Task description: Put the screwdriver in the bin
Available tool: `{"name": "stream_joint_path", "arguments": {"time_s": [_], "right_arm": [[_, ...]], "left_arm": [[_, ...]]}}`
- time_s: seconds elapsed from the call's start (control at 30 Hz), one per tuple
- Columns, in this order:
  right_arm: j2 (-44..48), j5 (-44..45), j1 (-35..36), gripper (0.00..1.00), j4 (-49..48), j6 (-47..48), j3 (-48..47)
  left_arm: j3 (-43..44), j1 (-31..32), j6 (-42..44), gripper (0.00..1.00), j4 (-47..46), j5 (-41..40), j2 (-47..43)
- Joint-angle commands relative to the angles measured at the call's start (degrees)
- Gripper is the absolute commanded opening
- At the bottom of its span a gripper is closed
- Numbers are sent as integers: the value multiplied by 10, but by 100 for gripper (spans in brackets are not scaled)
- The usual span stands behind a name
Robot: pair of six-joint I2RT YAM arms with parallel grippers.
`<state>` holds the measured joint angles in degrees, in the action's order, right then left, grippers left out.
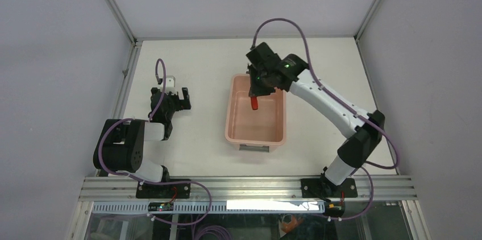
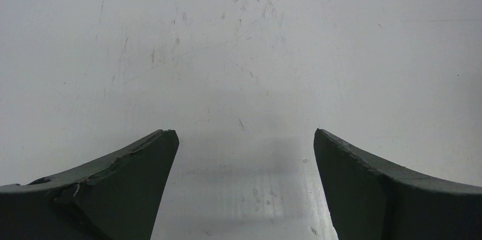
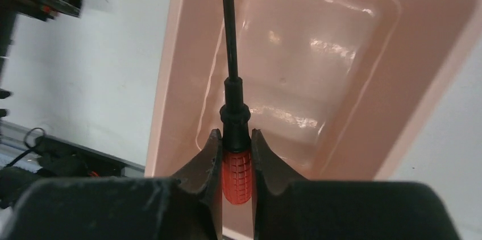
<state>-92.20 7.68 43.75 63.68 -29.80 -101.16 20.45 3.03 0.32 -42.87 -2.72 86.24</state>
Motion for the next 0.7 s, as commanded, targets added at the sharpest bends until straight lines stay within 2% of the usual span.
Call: {"name": "stream_joint_path", "arguments": {"time_s": [0.0, 0.13, 0.47, 0.67], "right_arm": [[-54, 22, 36, 0, -84, -49, 74], [-79, -14, 46, 0, -137, -64, 145], [-124, 36, 51, 1, -227, -117, 268], [-148, 63, 51, 20, -206, -127, 261]], "left_arm": [[13, 5, -11, 99, -36, -1, 1], [13, 5, -11, 99, -36, -1, 1], [13, 5, -11, 99, -36, -1, 1], [13, 5, -11, 99, -36, -1, 0]]}}
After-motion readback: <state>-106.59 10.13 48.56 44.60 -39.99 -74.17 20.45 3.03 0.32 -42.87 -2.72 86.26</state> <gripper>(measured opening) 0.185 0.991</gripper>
